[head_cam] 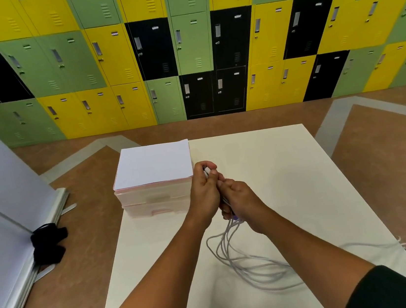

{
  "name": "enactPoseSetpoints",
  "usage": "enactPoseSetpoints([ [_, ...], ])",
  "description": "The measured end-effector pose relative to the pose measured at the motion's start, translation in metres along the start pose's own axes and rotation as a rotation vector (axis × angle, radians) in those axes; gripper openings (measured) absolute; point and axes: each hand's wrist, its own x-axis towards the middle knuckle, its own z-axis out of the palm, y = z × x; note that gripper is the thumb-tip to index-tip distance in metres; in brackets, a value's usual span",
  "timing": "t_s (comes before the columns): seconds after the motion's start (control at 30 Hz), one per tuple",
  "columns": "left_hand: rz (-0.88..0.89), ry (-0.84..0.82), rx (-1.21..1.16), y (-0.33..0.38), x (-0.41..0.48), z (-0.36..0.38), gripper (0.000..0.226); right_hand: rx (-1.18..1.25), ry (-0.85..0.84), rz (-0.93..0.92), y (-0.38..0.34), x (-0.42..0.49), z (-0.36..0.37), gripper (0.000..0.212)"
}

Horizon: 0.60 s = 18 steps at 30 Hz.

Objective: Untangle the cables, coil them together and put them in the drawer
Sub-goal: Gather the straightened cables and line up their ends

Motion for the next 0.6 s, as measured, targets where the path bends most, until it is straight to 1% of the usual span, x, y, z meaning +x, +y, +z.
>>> enactPoseSetpoints([
  [0.07, 0.004, 0.006, 0.034, 0.000, 0.002, 0.000, 0.032, -0.010, -0.029, -0.002, 0.002, -0.001, 0.002, 0.037],
  [0.13, 0.020, 0.011, 0.042, 0.000, 0.003, 0.000, 0.029, 0.014, -0.055, -0.010, 0.001, -0.002, 0.002, 0.031],
  [0.23, 0.024, 0.010, 0.002, 0.001, 0.004, 0.000, 0.021, 0.007, -0.108, -0.005, 0.000, -0.005, -0.001, 0.034],
  [0.3, -0.002, 0.006, -0.086, 0.003, 0.005, -0.001, 0.019, 0.021, -0.124, -0.018, -0.003, -0.005, -0.001, 0.034],
  [0.37, -0.084, -0.011, -0.235, 0.006, 0.006, -0.002, 0.019, 0.064, -0.077, -0.044, -0.009, -0.004, 0.002, 0.033],
  [0.4, -0.136, -0.020, -0.273, 0.006, 0.006, -0.002, 0.023, 0.072, -0.037, -0.060, -0.011, -0.002, 0.003, 0.033],
  [0.5, -0.227, -0.032, -0.247, 0.010, 0.005, -0.003, 0.035, -0.017, 0.076, -0.117, -0.015, 0.006, 0.004, 0.032],
  [0.53, -0.233, -0.025, -0.265, 0.012, 0.006, -0.003, 0.036, -0.041, 0.098, -0.131, -0.016, 0.009, 0.004, 0.033],
  [0.6, -0.239, -0.036, -0.310, 0.018, 0.010, -0.004, 0.035, -0.011, 0.132, -0.157, -0.017, 0.015, 0.004, 0.032],
])
